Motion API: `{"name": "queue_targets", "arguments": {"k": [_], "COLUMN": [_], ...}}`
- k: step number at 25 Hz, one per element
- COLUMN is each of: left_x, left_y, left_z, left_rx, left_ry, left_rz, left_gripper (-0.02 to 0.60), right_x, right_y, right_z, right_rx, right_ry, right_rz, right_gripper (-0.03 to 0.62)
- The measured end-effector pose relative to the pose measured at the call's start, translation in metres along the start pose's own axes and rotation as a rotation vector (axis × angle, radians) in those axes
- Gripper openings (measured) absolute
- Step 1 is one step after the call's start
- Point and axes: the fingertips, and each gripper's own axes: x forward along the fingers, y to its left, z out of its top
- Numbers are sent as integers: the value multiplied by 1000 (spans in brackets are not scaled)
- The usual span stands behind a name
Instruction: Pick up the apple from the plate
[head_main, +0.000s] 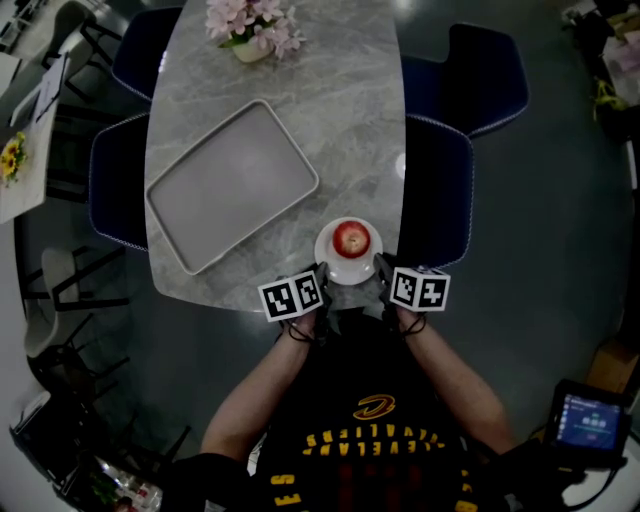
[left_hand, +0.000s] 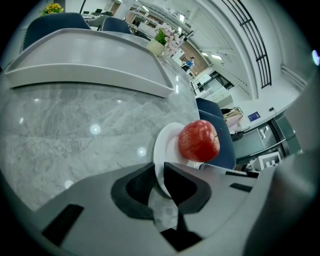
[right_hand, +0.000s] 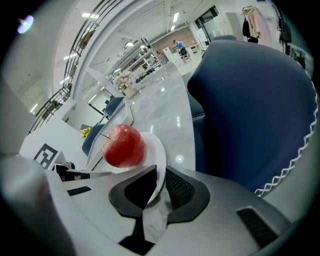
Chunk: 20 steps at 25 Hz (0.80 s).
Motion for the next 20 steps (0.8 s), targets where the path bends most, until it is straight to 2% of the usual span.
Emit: {"name": "queue_targets", "arguments": {"k": [5,13,17,20], "left_x": [-2,-13,-27,-43], "left_y": [3,17,22,17], "left_z": [-2,15,24,32], "left_rx": [19,19,6,-11], "left_ry": [1,-72,-136,-188], "left_rz": [8,10,17,-21], "left_gripper": [48,48,48,46], "right_x": [-1,-9,-17,-27], "right_y": [-2,-20,-12,-2], "right_z": [-2,21,36,49], "right_rx": [-37,-38,-84,-97], "right_ry": [-7,-72,-128,-194], "right_rz": [-16,-44,-31,10], "right_gripper": [52,52,52,52]}}
